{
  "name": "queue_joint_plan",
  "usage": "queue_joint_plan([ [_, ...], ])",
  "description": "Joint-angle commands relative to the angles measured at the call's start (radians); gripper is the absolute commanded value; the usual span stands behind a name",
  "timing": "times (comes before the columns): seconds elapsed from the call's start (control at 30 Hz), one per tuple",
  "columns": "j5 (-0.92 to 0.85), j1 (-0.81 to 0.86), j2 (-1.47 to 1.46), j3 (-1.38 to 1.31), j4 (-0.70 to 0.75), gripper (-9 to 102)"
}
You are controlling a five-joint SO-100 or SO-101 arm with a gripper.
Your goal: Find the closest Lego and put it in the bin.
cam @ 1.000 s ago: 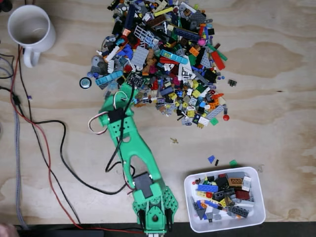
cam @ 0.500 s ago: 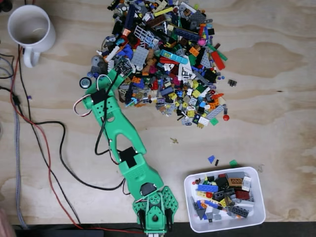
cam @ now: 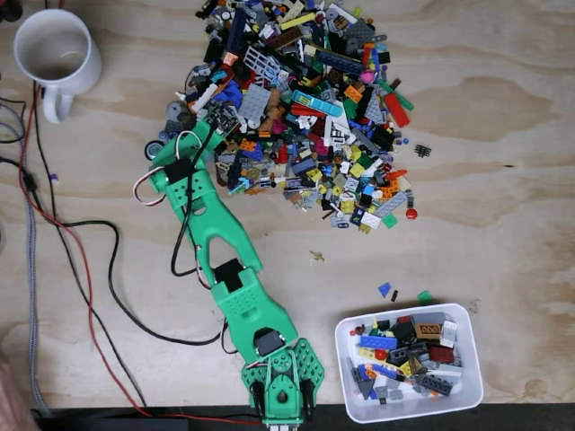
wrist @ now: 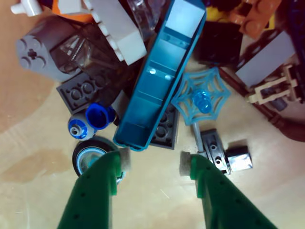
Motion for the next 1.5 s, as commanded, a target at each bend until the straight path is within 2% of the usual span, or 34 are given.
queue_joint_plan([
  [0.0, 0.006, -0.002, 0.029, -0.109, -0.028, 18],
  [0.57, 0.037, 0.021, -0.037, -0.112, -0.089, 19],
  [0.93, -0.011, 0.051, -0.066, -0.11, -0.109, 9],
  [1.07, -0.023, 0.055, -0.052, -0.112, -0.091, 1],
  [1.23, -0.034, 0.044, 0.011, -0.155, 0.014, 0],
  [1.47, -0.075, 0.058, 0.298, -0.164, 0.321, 0],
])
